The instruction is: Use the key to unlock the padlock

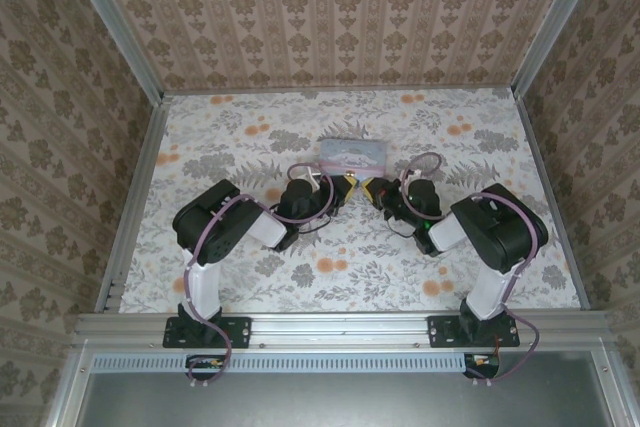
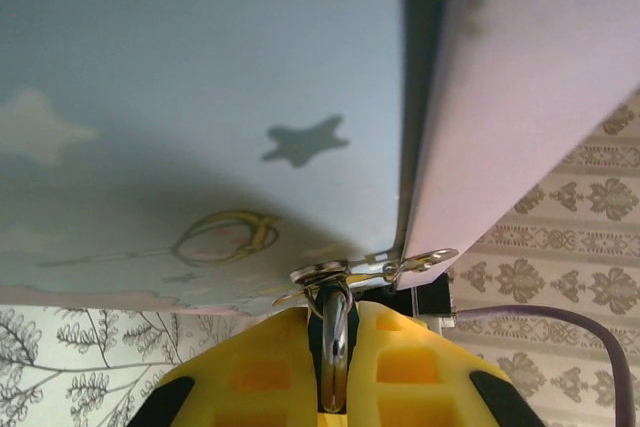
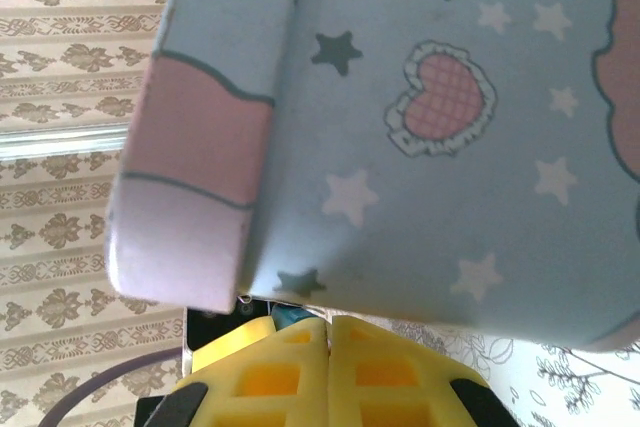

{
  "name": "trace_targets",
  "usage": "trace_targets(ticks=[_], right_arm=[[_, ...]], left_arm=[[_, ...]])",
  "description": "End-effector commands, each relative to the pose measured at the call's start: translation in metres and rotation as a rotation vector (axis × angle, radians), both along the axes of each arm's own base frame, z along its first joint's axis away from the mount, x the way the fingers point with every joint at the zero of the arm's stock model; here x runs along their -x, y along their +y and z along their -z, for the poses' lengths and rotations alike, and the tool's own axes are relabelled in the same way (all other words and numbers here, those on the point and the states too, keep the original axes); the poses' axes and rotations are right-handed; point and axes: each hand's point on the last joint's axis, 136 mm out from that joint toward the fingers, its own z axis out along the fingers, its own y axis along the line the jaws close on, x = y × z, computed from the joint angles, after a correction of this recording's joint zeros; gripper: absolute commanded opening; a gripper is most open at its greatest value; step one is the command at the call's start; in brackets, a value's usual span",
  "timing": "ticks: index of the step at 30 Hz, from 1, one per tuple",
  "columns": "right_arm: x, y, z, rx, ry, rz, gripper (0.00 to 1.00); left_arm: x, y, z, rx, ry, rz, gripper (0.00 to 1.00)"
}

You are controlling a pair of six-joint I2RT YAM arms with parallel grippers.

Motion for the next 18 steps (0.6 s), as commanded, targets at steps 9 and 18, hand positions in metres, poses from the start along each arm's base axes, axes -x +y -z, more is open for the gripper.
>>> trace_targets(ticks=[9,18], right_arm=[[0.002,0.043,-0.027,0.003,-0.079,-0.179,0.00],[0.006,0.028,-0.015,0.103,-0.063,-0.179,0.28]], left_arm=[[0.050,-0.029,-0.004,0.037,-0.051,0.243,0.00],[0.027,0.000,0.006,-0.013,-0.063,0.125,0.00]])
